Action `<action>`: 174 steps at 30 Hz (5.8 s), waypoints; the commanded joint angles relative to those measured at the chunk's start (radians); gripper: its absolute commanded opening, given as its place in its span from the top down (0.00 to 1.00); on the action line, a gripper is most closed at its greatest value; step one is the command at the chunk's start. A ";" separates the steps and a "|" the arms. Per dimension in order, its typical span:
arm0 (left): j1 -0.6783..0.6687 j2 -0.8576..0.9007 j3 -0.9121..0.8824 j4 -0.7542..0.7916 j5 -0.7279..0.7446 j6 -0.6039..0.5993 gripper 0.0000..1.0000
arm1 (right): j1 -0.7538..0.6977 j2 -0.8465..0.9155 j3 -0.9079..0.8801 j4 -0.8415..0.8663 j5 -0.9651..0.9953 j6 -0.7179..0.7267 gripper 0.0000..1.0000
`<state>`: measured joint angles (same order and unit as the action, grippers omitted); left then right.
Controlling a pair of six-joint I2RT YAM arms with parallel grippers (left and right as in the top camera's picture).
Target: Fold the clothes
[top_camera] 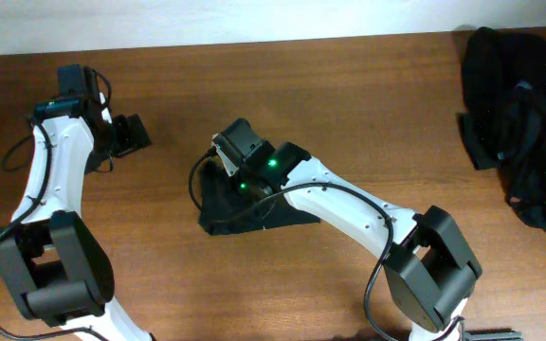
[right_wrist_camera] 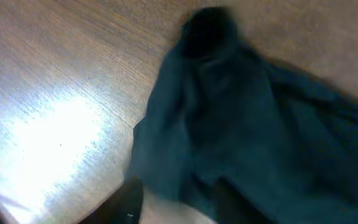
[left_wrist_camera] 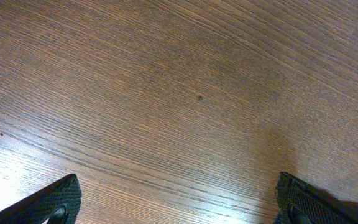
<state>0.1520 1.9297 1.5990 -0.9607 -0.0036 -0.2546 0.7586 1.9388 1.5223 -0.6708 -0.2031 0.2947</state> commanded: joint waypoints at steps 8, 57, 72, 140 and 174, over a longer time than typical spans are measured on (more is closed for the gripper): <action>0.002 -0.011 0.006 0.001 0.005 0.001 0.01 | 0.002 0.005 0.021 0.006 0.005 0.003 0.35; 0.002 -0.011 0.006 0.001 0.005 0.001 0.01 | 0.036 0.184 0.024 0.414 -0.553 0.014 0.75; 0.002 -0.011 0.006 0.001 0.005 0.001 0.01 | -0.045 0.183 0.024 0.277 -0.352 -0.002 0.75; -0.620 0.002 -0.024 0.011 -0.134 -0.053 0.01 | -1.008 -0.079 0.050 -0.654 -0.238 -0.396 0.01; -0.356 0.024 -0.217 -0.061 -0.037 -0.089 0.99 | -0.658 -0.077 -0.292 -0.129 -0.280 -0.360 0.25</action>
<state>-0.2073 1.9549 1.4113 -1.0275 -0.0563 -0.3378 0.0937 1.8587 1.2377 -0.8089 -0.4736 -0.0715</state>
